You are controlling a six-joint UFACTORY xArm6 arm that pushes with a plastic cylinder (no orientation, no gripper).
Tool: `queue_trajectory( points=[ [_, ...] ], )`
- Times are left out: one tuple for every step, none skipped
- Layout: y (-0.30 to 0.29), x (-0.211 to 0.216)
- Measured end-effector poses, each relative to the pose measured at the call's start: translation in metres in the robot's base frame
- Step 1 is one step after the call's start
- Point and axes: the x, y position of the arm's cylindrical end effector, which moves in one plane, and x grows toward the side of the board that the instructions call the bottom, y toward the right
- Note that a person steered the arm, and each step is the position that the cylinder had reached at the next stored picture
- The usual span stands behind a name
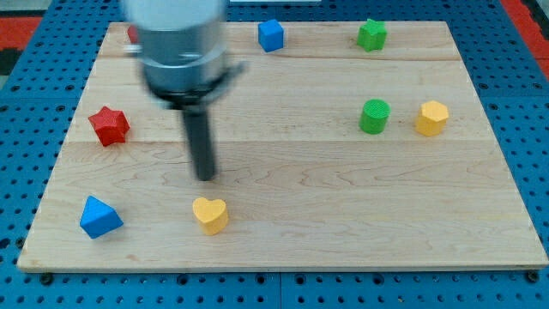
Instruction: Push the red star horizontal to the green circle
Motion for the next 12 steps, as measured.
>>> queue_trajectory(
  points=[
    [-0.112, -0.002],
    [-0.159, -0.041],
    [-0.158, -0.074],
    [-0.086, -0.097],
    [0.024, -0.100],
    [0.005, -0.080],
    [-0.081, -0.076],
    [-0.143, -0.085],
    [-0.177, -0.089],
    [-0.163, -0.036],
    [-0.126, -0.034],
    [-0.088, -0.040]
  ],
)
